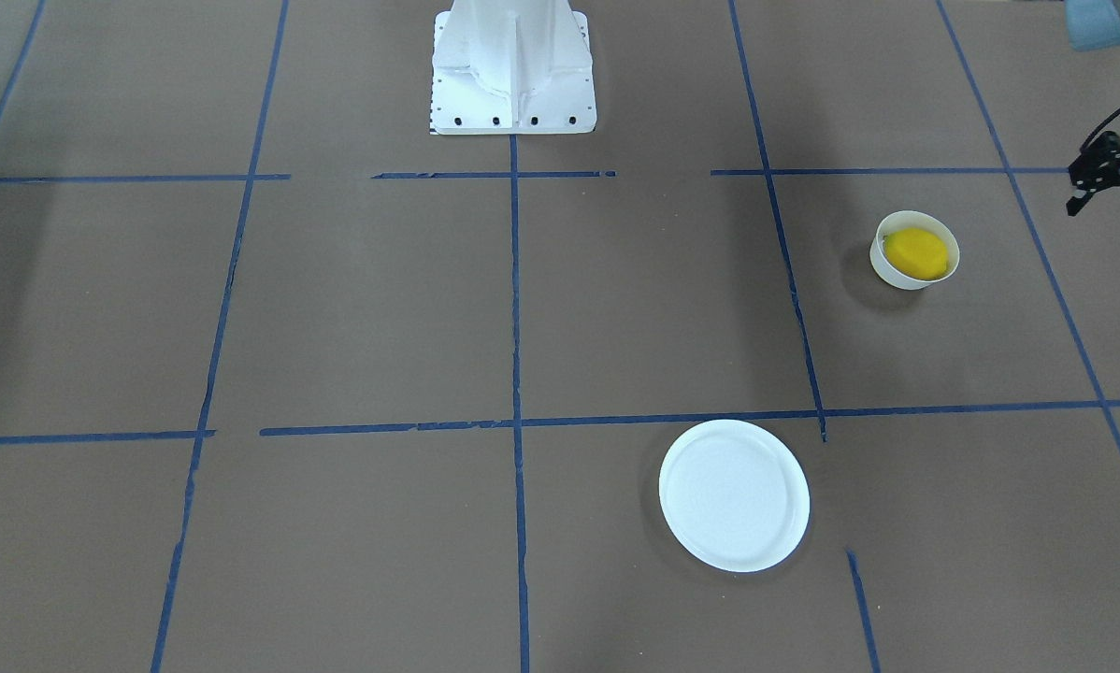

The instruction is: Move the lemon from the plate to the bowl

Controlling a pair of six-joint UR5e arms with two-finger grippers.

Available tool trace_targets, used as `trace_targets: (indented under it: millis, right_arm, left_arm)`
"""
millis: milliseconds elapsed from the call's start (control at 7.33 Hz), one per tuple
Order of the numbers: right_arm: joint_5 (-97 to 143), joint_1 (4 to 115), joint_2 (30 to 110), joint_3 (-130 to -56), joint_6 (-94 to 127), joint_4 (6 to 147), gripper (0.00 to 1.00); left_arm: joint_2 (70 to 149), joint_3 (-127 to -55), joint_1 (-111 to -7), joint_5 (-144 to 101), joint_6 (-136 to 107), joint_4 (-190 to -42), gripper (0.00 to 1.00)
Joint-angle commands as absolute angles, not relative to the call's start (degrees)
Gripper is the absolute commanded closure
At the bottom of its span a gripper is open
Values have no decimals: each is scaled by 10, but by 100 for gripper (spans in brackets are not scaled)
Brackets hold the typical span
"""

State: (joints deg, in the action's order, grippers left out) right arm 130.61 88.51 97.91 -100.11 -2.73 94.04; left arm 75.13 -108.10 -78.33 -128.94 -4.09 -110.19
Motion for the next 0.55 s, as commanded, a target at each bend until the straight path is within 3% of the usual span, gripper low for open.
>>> trace_targets:
  millis: [0,409]
  right_arm:
    - [1306,885,979,-1001,-27,940,0]
    - [1306,885,979,-1001,-27,940,0]
  left_arm:
    - [753,-1060,-894,-1306,115,-966,0]
    - [750,-1060,-910,-1307,118,-901,0]
